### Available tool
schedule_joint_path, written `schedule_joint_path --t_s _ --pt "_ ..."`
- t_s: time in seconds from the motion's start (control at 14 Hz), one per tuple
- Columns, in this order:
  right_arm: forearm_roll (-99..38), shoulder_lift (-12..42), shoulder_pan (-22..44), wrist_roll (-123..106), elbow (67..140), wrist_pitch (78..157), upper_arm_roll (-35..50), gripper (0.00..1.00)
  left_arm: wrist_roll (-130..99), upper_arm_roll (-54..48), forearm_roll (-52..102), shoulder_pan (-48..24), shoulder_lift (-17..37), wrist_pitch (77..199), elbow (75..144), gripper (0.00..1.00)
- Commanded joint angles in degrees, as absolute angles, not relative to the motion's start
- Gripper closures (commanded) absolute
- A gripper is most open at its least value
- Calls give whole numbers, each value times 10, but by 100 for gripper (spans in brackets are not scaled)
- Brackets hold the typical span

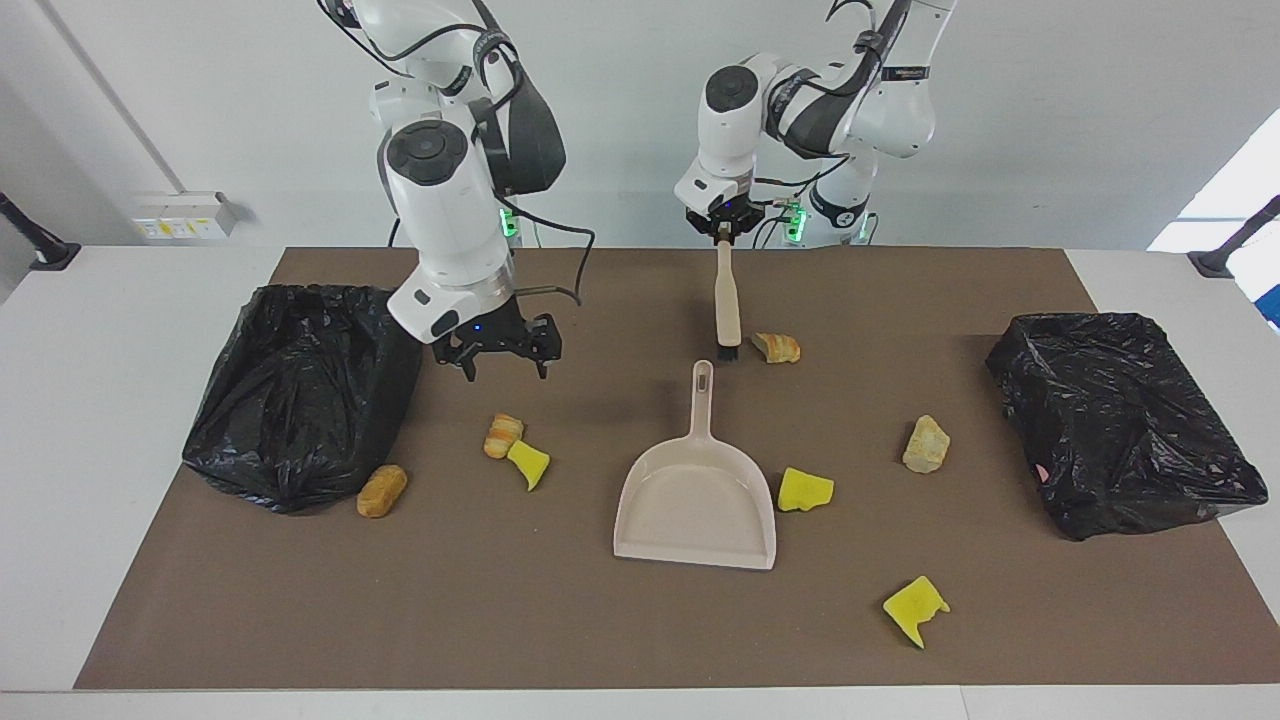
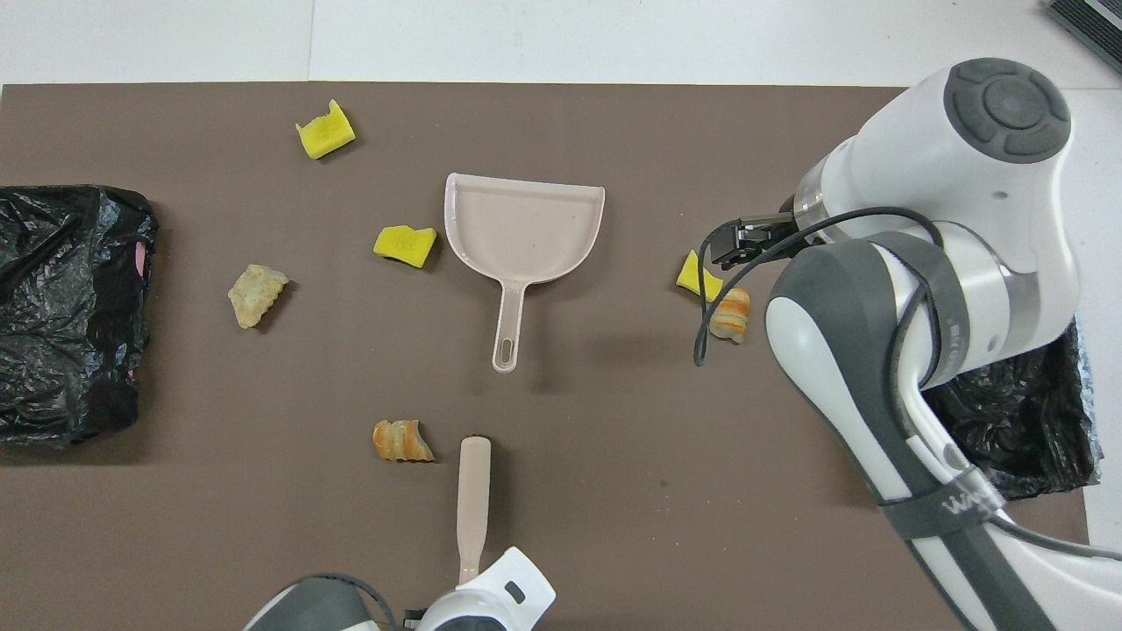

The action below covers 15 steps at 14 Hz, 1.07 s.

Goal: Sweep and dump trash in bin

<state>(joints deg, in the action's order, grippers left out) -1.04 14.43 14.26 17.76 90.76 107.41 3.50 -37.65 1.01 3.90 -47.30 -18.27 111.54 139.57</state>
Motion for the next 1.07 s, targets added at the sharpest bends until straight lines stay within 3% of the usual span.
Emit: schedule_joint_path --t_s 0.0,0.5,1.0 --pt "-16 162 171 226 914 1115 36 0 -262 5 -3 -357 -183 1067 1319 100" --pt "-4 224 278 357 903 1185 35 0 43 6 -82 -177 -29 1022 1103 100" --pt "39 311 346 441 855 1247 32 1 172 6 -83 -70 61 1041 982 100"
